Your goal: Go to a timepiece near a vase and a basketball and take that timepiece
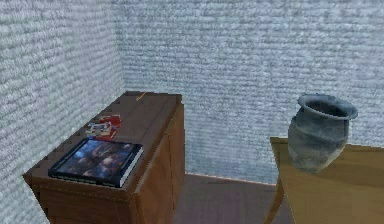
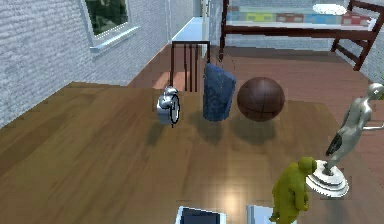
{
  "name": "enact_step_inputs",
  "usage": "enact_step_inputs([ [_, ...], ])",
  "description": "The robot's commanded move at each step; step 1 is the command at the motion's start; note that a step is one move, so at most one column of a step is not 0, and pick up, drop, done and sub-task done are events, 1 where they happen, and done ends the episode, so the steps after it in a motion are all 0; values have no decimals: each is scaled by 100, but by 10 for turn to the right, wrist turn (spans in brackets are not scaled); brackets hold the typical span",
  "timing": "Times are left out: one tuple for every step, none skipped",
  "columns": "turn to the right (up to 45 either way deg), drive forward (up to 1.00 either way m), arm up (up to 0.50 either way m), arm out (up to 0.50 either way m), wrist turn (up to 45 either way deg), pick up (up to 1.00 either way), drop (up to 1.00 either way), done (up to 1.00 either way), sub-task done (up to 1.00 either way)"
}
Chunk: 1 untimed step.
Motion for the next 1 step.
enact_step_inputs([
  [0, 0, 50, 0, 0, 0, 0, 0, 0],
])
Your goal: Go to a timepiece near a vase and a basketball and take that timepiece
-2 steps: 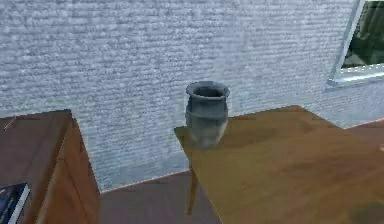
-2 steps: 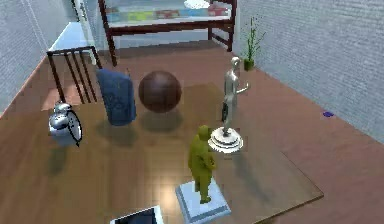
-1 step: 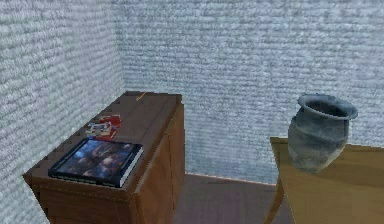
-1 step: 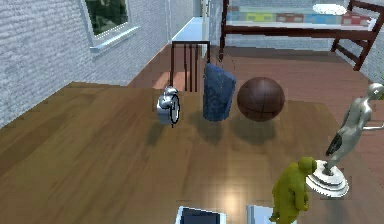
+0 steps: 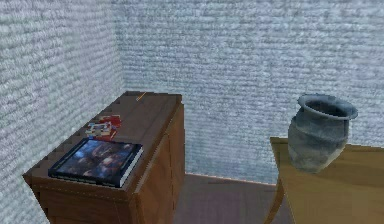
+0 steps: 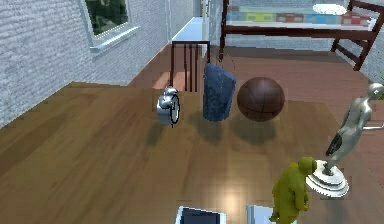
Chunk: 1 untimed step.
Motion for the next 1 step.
enact_step_inputs([
  [0, 0, 38, 0, 0, 0, 0, 0, 0],
])
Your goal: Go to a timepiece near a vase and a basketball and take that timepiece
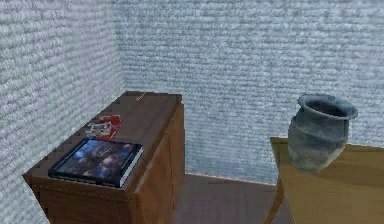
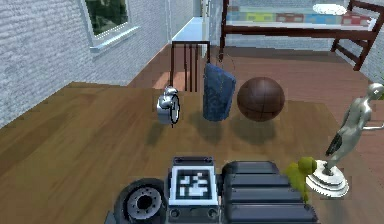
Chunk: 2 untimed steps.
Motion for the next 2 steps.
enact_step_inputs([
  [0, 0, 0, 50, 0, 0, 0, 0, 0],
  [0, 0, 0, 0, 450, 0, 0, 0, 0],
])
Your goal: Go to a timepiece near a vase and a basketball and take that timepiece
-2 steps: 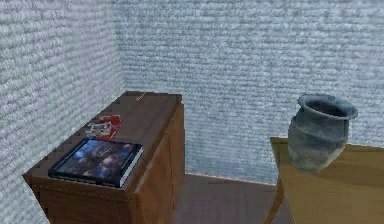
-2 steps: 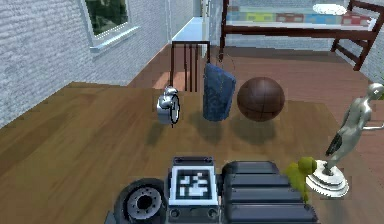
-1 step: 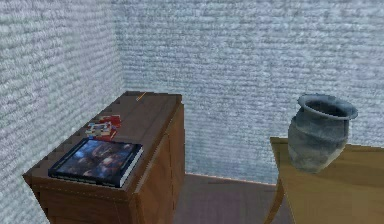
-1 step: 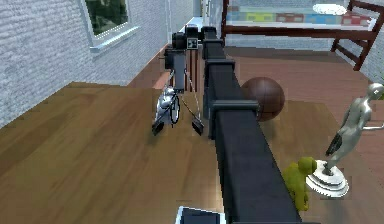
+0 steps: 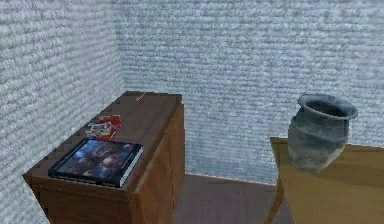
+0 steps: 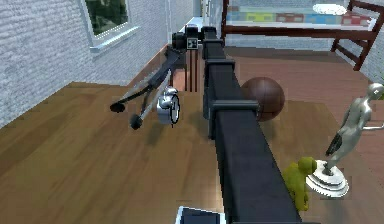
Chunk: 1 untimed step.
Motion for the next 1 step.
enact_step_inputs([
  [0, 0, 0, 0, 450, 0, 0, 0, 0],
])
